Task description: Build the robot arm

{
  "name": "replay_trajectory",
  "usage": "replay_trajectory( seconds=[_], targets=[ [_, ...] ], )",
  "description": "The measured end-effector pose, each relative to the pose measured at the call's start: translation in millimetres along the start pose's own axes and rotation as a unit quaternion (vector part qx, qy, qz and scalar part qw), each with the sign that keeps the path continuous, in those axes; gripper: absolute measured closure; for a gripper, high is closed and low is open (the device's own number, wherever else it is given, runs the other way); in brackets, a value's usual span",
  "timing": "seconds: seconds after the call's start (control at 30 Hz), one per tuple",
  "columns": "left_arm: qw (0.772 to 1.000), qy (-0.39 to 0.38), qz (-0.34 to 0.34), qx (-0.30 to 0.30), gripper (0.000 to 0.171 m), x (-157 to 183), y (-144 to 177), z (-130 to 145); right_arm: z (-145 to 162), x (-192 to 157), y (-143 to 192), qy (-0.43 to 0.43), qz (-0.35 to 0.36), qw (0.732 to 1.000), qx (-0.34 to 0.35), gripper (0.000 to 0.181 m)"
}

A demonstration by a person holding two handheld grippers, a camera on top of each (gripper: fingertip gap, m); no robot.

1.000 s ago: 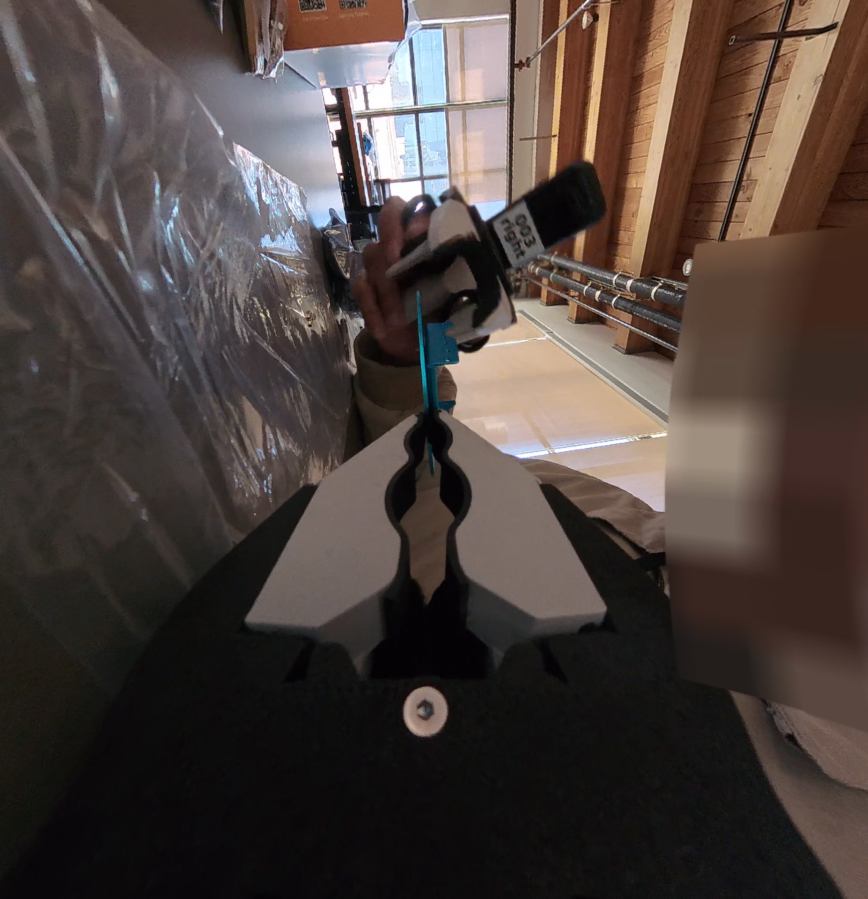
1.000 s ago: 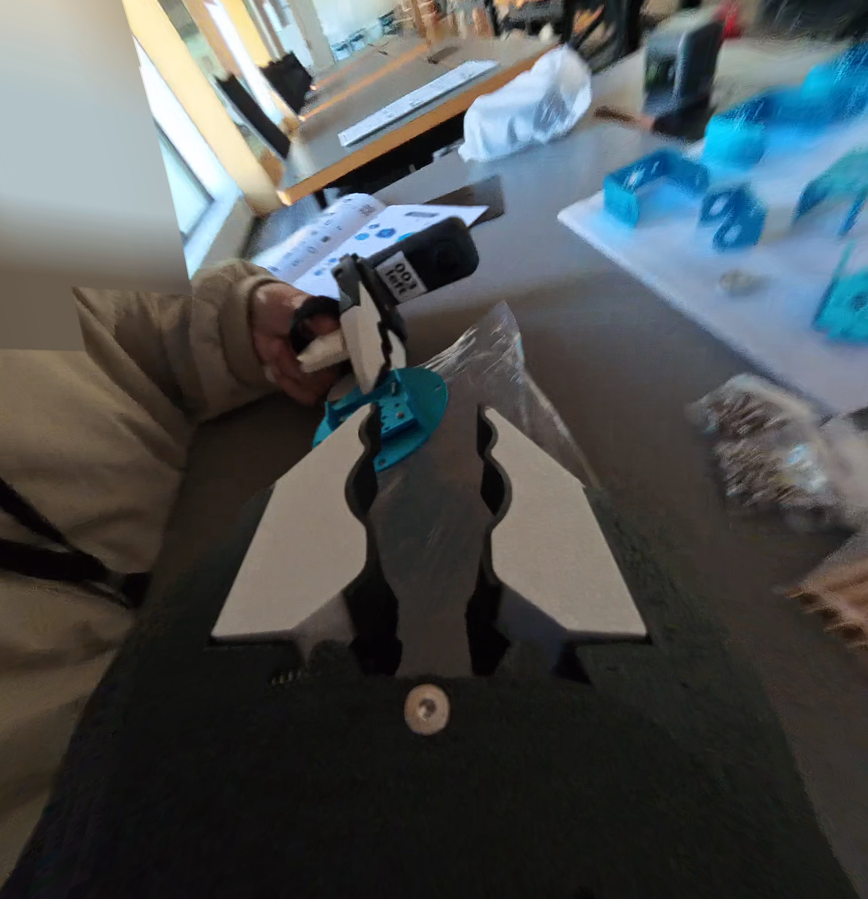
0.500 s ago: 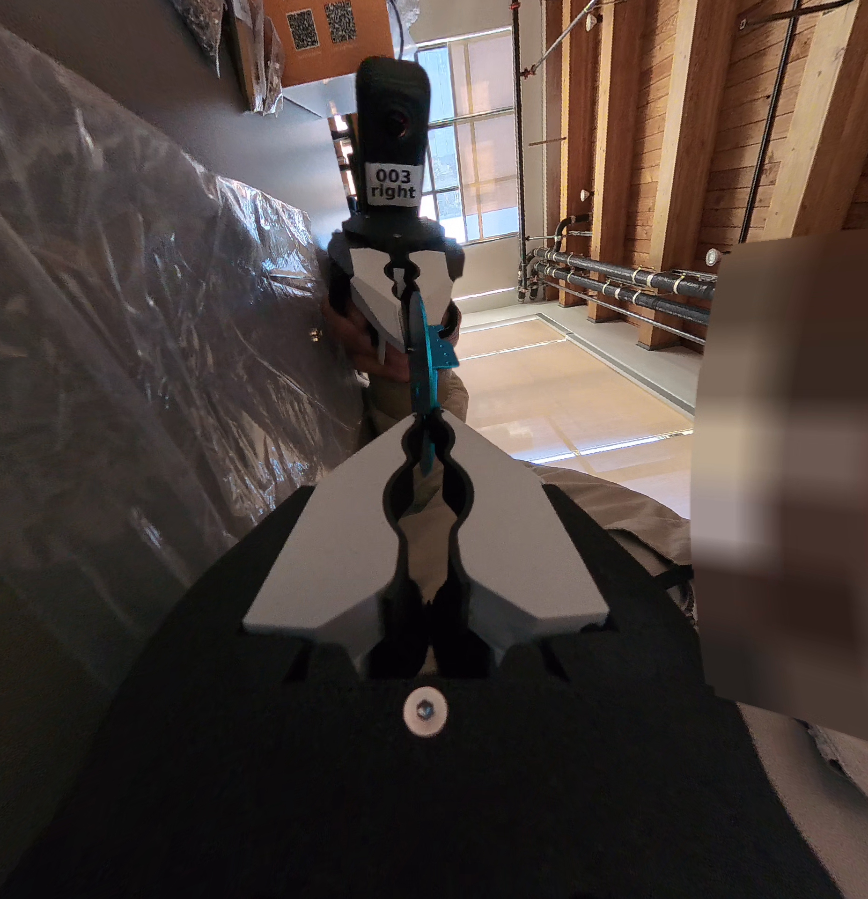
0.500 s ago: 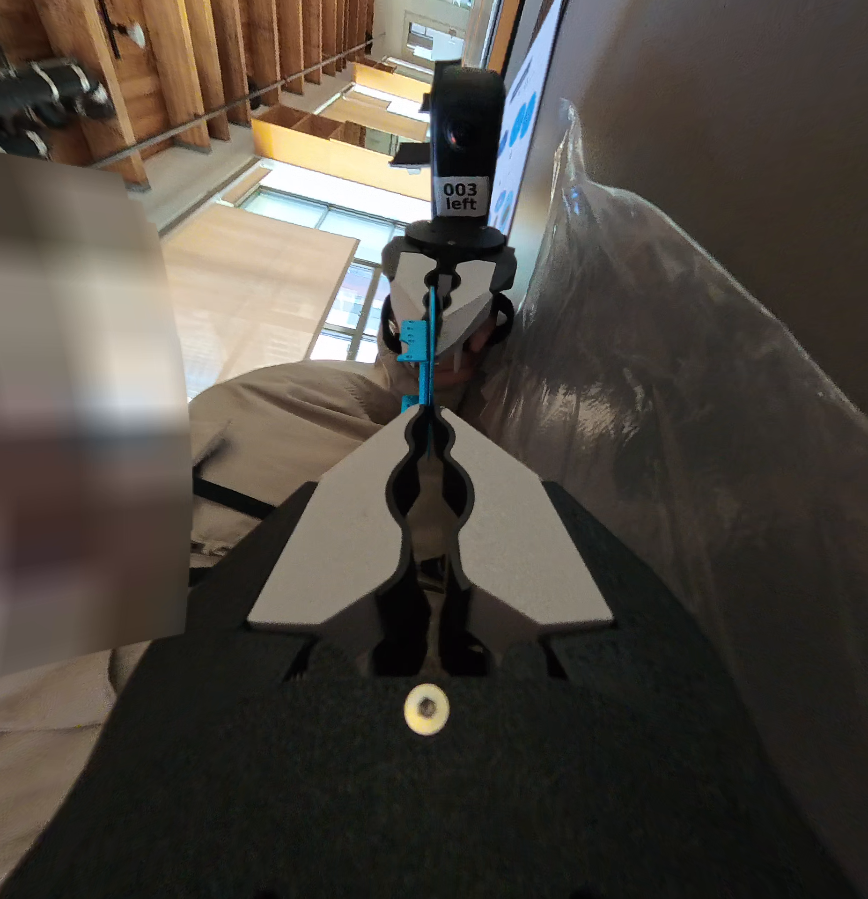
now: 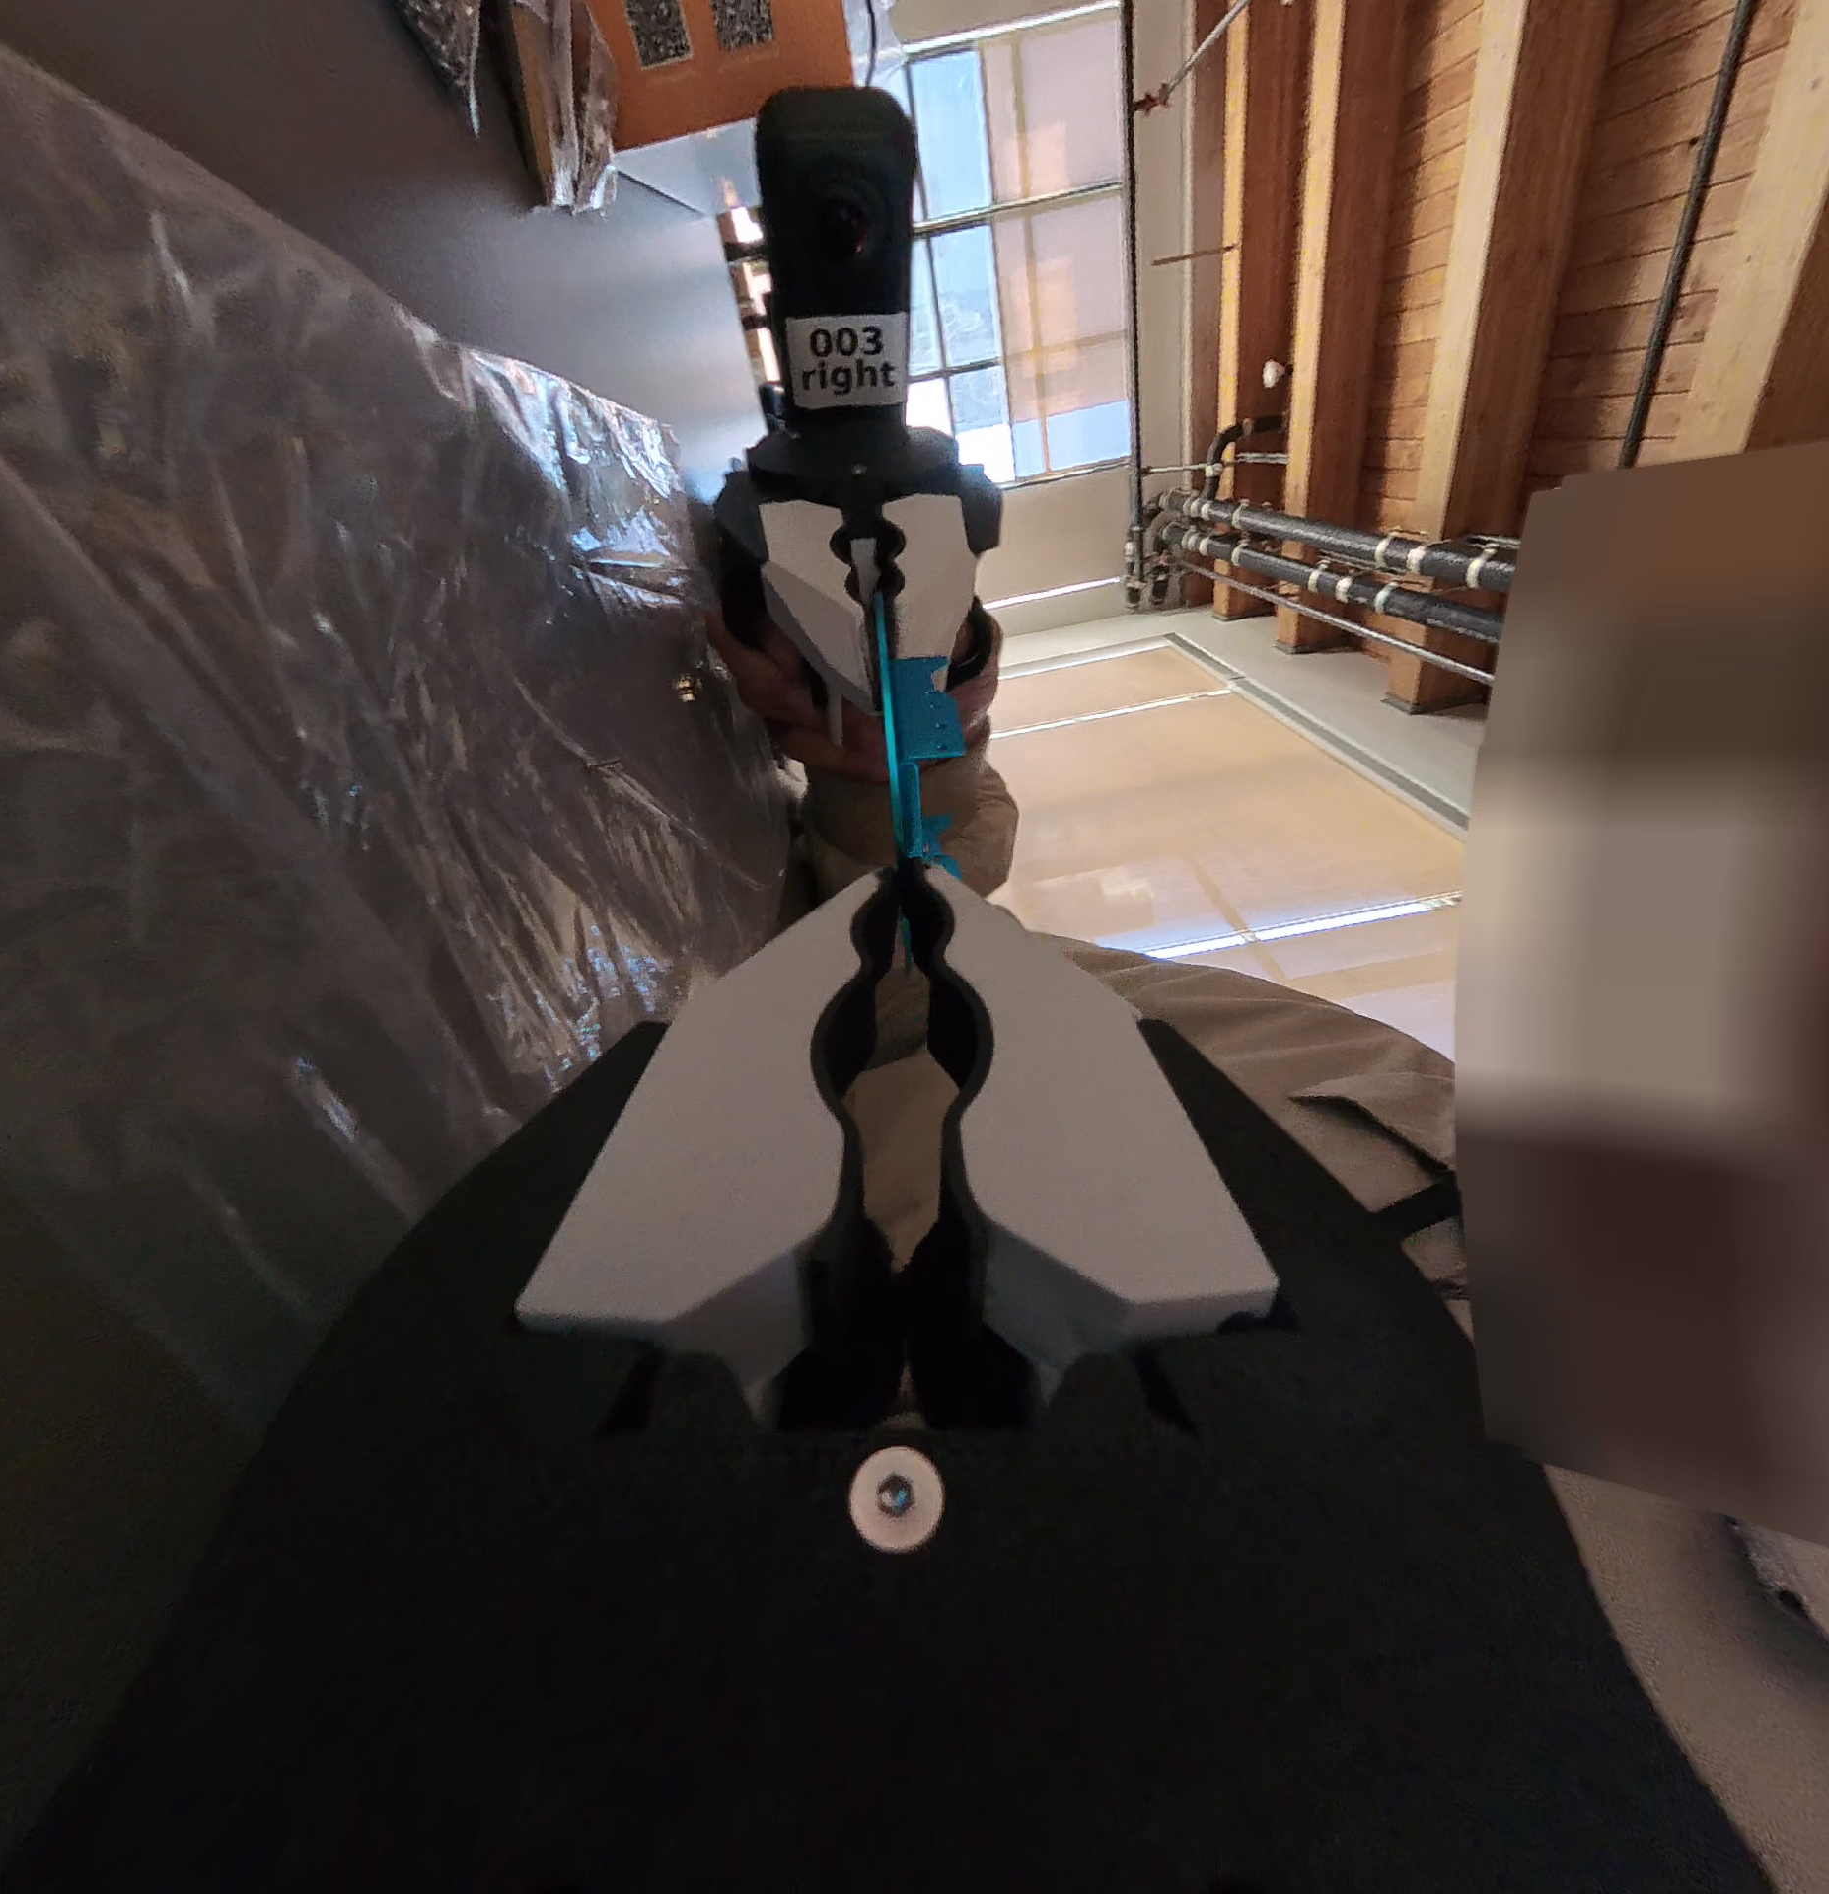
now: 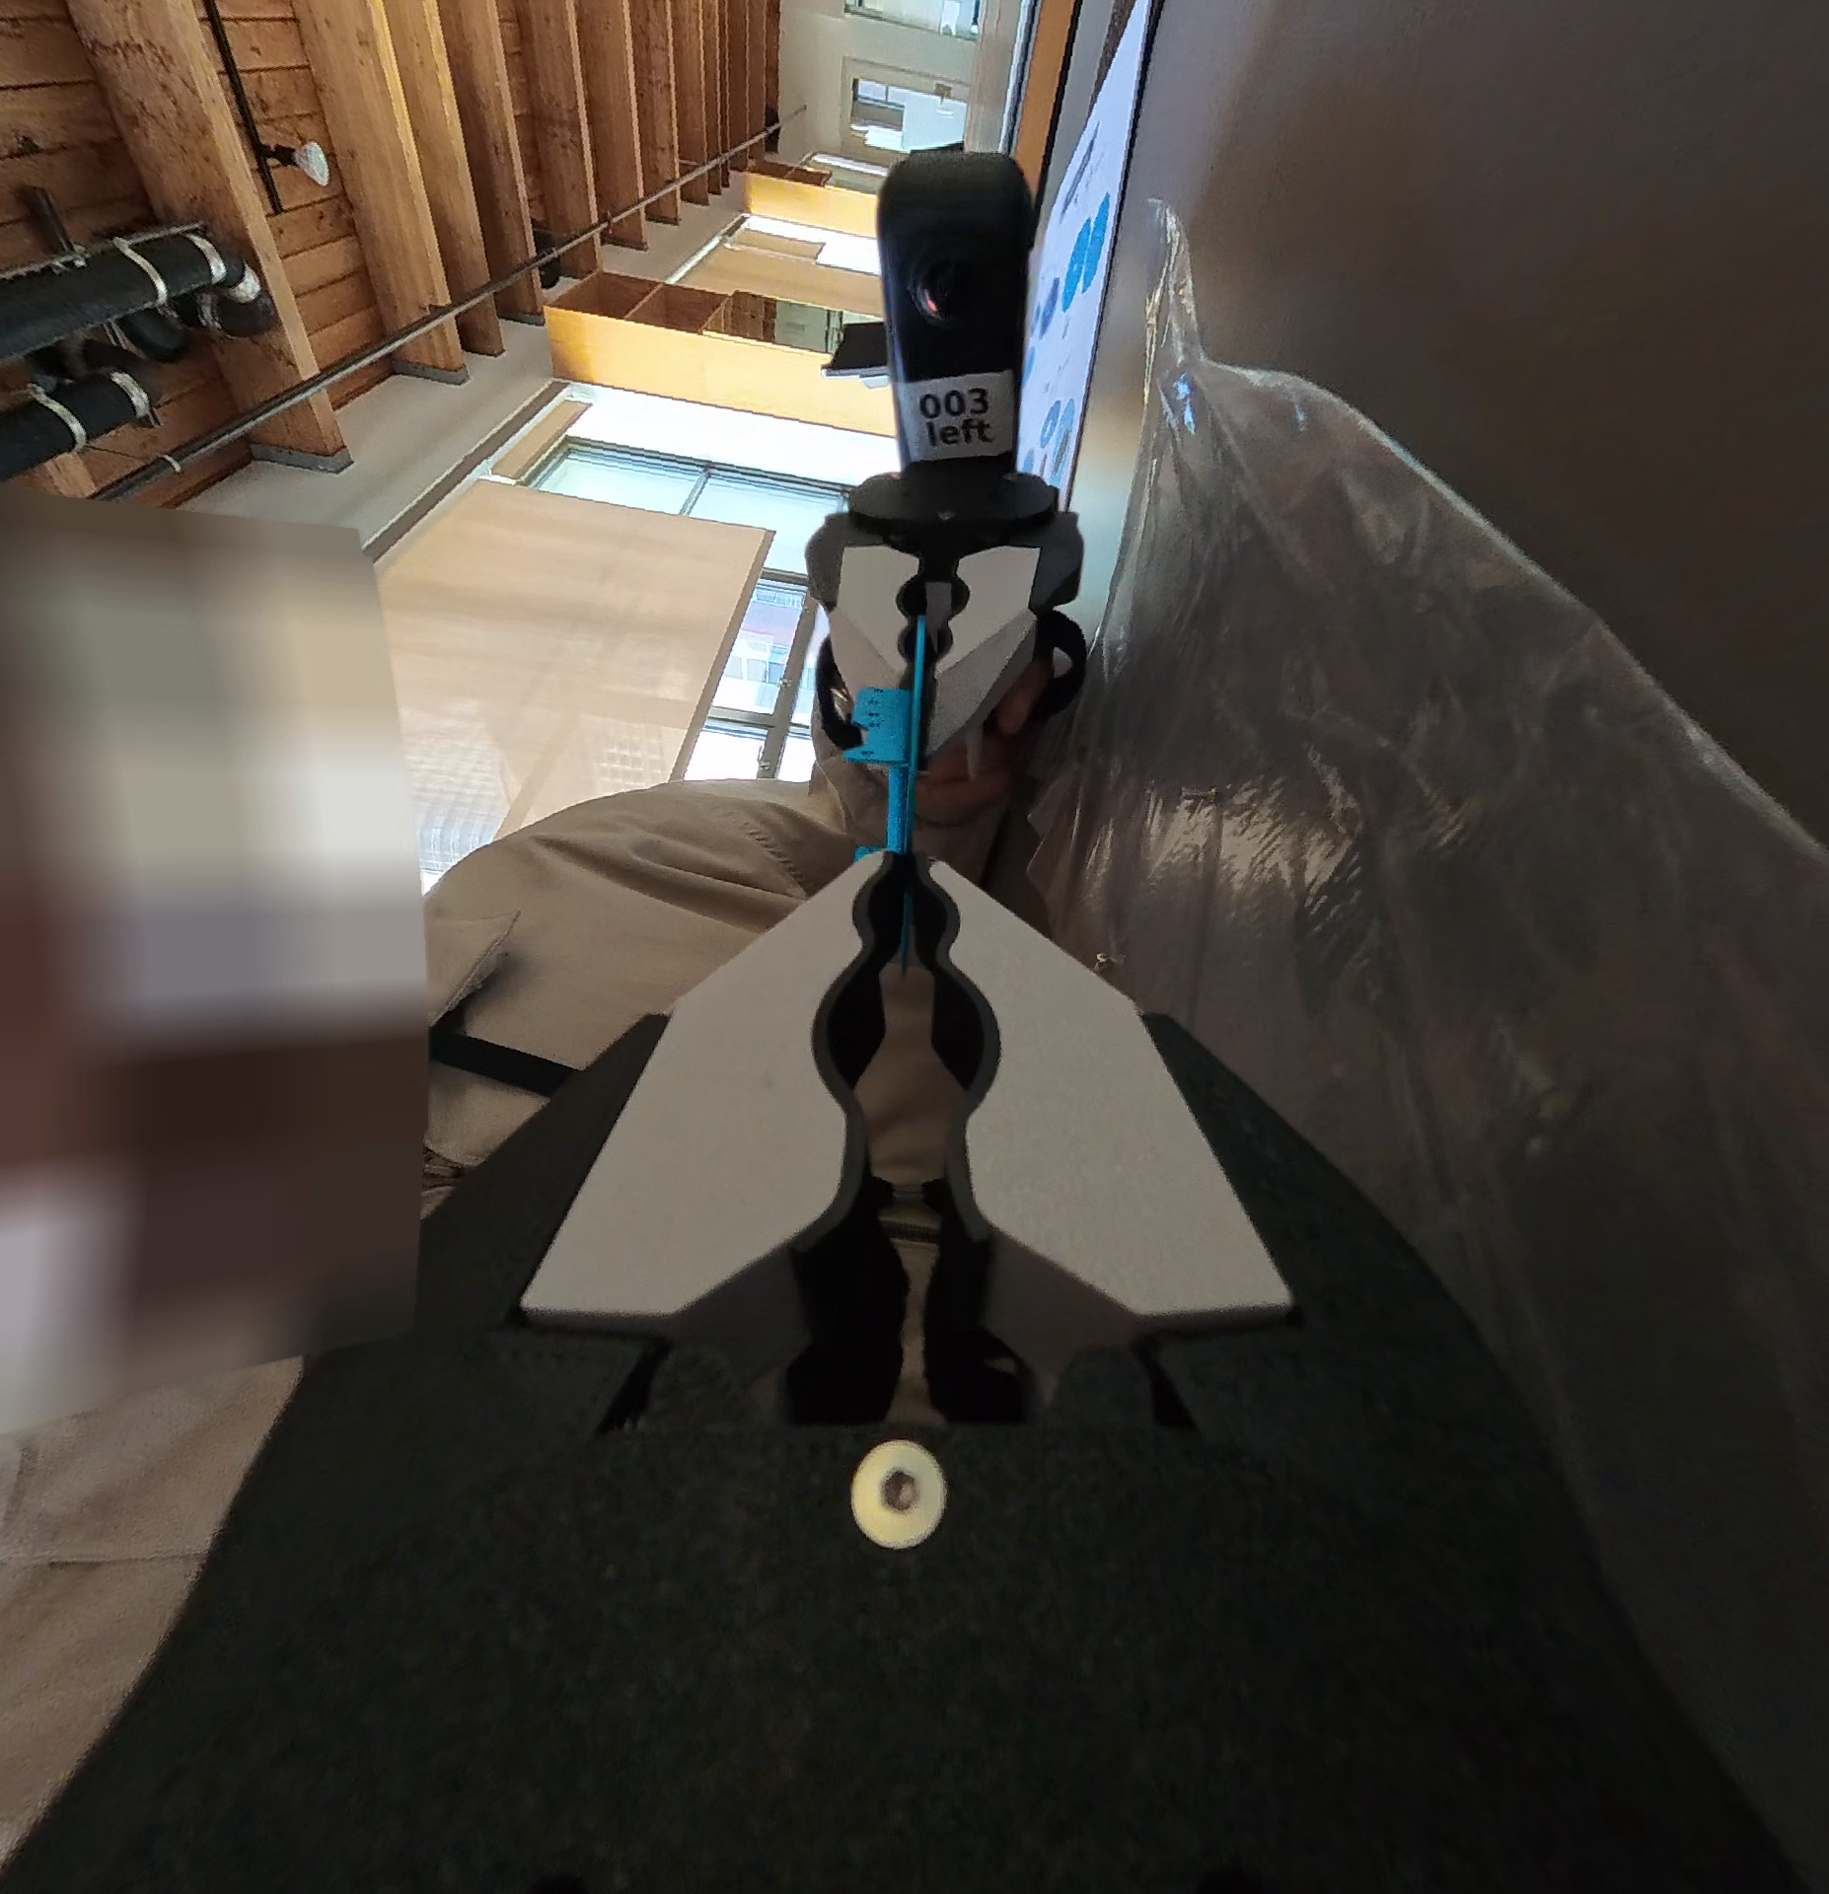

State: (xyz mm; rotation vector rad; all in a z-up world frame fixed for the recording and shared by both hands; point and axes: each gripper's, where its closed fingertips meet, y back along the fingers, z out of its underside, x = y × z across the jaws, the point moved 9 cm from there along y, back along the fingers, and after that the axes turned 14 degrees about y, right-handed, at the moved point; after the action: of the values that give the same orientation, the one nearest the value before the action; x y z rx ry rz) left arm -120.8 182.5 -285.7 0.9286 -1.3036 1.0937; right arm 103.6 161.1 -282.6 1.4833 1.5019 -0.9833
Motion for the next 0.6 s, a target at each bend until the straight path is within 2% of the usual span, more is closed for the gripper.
replay_trajectory(
  seconds=[0.13, 0.2, 0.27, 0.33, 0.37, 0.43, 0.5, 0.6],
  targets=[
    [1.000, -0.003, -0.008, 0.007, 0.171, 0.1, 1.5, 0.5, -3.8, -6.1, -1.3, 0.067, 0.029, 0.997, -0.013, 0.181],
    [1.000, 0.002, -0.016, 0.011, 0.171, -1.3, 2.9, 0.3, -7.9, -12.1, -1.3, 0.169, 0.083, 0.982, -0.027, 0.168],
    [1.000, 0.009, -0.014, 0.011, 0.171, -1.9, 4.3, 0.7, -10.7, -24.4, -0.1, 0.309, 0.120, 0.943, -0.029, 0.149],
    [1.000, 0.017, -0.014, 0.008, 0.171, -2.8, 5.0, 1.6, -8.5, -40.1, -1.7, 0.438, 0.138, 0.888, -0.024, 0.136],
    [1.000, 0.018, -0.013, 0.005, 0.171, -2.9, 4.8, 2.3, -4.2, -45.0, -4.8, 0.487, 0.148, 0.860, -0.037, 0.127],
    [1.000, 0.021, -0.010, -0.002, 0.171, -3.2, 3.7, 4.0, 4.8, -50.1, -14.4, 0.548, 0.155, 0.820, -0.058, 0.121],
    [1.000, 0.023, -0.010, -0.006, 0.171, -3.7, 2.5, 5.2, 11.5, -49.4, -24.1, 0.574, 0.156, 0.800, -0.072, 0.111],
    [1.000, 0.020, -0.016, -0.009, 0.171, -4.0, 1.2, 6.1, 15.8, -40.7, -31.2, 0.586, 0.179, 0.783, -0.109, 0.115]
  ],
)
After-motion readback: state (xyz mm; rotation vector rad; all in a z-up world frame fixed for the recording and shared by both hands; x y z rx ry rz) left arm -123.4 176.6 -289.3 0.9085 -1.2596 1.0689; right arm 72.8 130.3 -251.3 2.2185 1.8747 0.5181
